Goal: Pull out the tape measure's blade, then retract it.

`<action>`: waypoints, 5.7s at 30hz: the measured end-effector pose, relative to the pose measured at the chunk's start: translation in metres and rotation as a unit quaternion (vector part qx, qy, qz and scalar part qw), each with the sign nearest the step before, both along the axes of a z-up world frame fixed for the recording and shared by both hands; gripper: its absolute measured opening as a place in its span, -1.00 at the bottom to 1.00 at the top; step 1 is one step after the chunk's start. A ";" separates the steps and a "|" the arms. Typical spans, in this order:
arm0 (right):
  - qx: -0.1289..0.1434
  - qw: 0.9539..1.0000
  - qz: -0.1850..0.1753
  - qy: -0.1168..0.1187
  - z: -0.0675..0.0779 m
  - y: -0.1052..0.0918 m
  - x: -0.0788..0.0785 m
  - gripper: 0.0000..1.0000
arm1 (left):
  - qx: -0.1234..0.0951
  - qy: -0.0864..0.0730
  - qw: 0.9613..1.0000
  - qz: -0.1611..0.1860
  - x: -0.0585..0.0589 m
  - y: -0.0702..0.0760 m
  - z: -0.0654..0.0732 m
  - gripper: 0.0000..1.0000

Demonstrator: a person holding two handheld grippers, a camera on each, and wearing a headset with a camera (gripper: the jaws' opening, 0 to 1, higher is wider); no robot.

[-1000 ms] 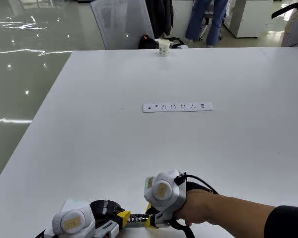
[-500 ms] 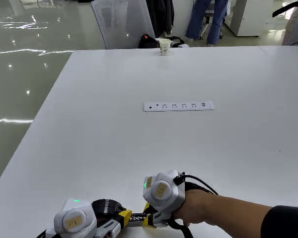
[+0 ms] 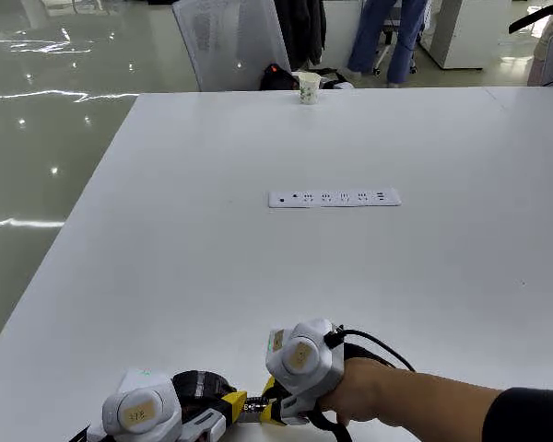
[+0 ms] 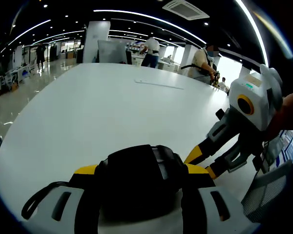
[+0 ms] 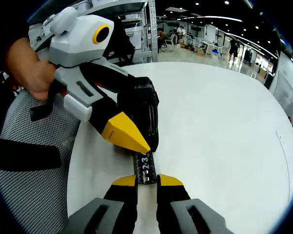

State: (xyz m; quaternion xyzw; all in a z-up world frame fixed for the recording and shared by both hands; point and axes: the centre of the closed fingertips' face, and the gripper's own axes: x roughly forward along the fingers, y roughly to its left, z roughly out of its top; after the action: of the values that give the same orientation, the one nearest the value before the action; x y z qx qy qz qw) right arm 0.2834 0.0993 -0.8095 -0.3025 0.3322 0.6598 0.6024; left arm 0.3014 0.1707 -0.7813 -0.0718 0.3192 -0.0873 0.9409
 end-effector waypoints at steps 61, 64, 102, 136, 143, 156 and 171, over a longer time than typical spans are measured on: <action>0.026 1.000 -0.004 0.005 0.000 0.025 -0.005 -0.76 | -0.002 0.006 1.000 0.004 -0.001 -0.001 0.000 0.28; 0.026 1.000 -0.002 0.000 0.000 0.025 -0.005 -0.75 | 0.001 0.007 1.000 0.002 -0.001 -0.001 0.000 0.29; 0.048 0.995 -0.092 -0.011 0.020 -0.034 -0.002 -0.63 | 0.007 0.009 0.996 -0.089 -0.014 0.007 0.011 0.60; 0.071 0.978 -0.195 -0.009 0.042 -0.154 0.002 0.05 | -0.006 0.043 0.974 -0.220 -0.050 0.026 0.015 0.98; 0.079 0.968 -0.236 -0.011 0.045 -0.187 0.011 0.17 | -0.002 0.056 0.972 -0.229 -0.061 0.036 0.015 0.98; 0.075 0.958 -0.276 -0.007 0.051 -0.248 0.007 0.43 | 0.017 0.066 0.968 -0.241 -0.071 0.063 0.015 0.98; 0.090 0.945 -0.314 -0.021 0.050 -0.290 0.010 0.98 | 0.022 0.068 0.973 -0.219 -0.065 0.081 0.021 0.98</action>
State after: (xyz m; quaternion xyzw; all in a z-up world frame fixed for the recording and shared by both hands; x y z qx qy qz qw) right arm 0.2930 -0.1912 -0.7600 -0.1413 0.3367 0.4581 0.8105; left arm 0.2367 0.2514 -0.7599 0.0144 0.3926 -0.2792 0.8762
